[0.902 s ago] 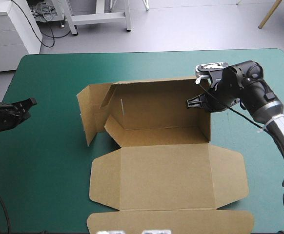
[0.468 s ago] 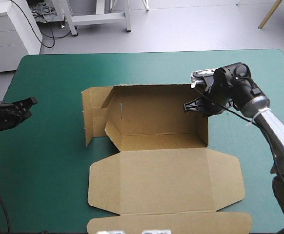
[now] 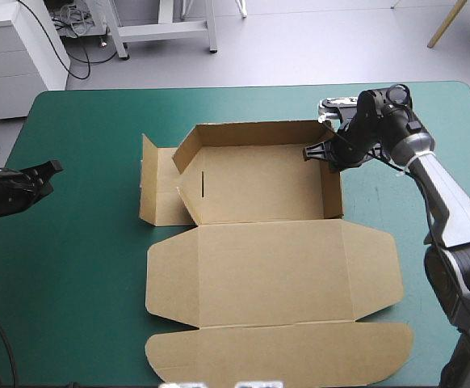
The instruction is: Fold the box
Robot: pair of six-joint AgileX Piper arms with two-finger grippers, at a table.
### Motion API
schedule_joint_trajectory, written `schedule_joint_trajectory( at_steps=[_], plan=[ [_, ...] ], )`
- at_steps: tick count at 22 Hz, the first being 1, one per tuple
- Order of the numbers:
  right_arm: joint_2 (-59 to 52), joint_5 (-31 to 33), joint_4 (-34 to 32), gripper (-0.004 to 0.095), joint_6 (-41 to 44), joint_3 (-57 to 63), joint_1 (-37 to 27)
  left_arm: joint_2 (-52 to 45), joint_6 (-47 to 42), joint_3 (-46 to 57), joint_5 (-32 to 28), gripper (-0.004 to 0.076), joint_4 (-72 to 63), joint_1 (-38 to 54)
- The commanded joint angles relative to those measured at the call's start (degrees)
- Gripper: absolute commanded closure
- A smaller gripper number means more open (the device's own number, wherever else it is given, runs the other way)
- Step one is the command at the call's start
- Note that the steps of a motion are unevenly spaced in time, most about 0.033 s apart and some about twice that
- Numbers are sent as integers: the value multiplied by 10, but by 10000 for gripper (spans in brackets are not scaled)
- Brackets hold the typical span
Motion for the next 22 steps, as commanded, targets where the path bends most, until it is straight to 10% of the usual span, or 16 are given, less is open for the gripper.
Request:
schedule_joint_trajectory(
  at_steps=[1, 11, 17, 22],
  plan=[
    [3, 8, -13, 922, -20, -27, -5, -18, 2, -13, -19, 710, -21, 2],
    [47, -5, -11, 837, -24, -90, -5, -18, 2, -13, -9, 710, -20, 2],
    [37, 9, 4, 85, -14, -148, -5, -18, 2, -13, -5, 710, -20, 2],
    [-37, 9, -7, 34, -2, -172, -5, -18, 0, -13, -5, 710, -20, 2]
  ],
)
